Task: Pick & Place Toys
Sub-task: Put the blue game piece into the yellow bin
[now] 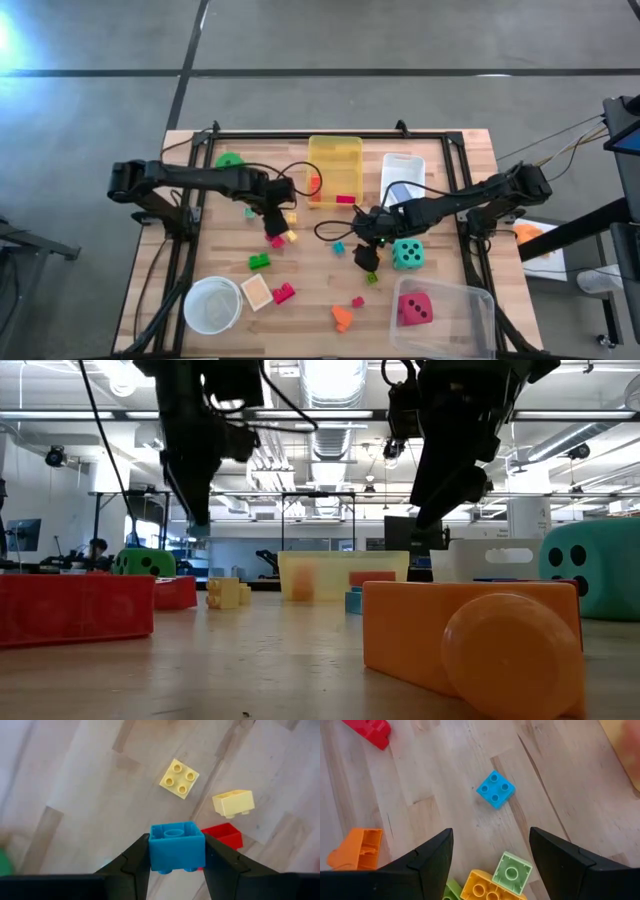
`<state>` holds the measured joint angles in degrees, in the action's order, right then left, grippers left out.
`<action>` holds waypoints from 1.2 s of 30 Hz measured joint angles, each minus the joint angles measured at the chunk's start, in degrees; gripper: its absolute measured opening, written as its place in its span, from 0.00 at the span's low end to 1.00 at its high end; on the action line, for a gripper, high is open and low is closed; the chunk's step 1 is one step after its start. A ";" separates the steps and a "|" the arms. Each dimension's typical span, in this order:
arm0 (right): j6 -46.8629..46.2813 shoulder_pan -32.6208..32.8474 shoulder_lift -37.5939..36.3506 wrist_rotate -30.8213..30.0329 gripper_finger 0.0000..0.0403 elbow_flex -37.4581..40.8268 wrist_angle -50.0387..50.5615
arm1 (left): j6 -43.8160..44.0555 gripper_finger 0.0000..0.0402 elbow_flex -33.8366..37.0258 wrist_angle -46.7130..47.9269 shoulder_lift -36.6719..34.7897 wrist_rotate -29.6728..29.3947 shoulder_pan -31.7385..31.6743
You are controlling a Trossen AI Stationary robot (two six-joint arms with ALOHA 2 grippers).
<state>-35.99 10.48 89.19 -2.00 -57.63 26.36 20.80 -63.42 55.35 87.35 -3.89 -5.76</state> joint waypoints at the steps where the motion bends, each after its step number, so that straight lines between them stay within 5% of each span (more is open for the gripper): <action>1: 0.00 0.00 0.00 0.00 0.63 0.00 -0.11 | -0.38 0.35 -1.20 1.45 -0.18 -0.57 0.00; 13: 0.00 0.00 0.00 0.00 0.63 0.00 -0.41 | -9.78 0.35 -16.12 8.76 0.05 -5.72 -0.47; 36: 0.02 0.02 0.00 0.00 0.63 0.00 -1.32 | -25.80 0.35 -26.69 4.29 12.45 -4.24 -12.22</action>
<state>-35.97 10.50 89.19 -2.00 -57.63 25.05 -5.00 -90.11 59.64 99.80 -8.13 -17.98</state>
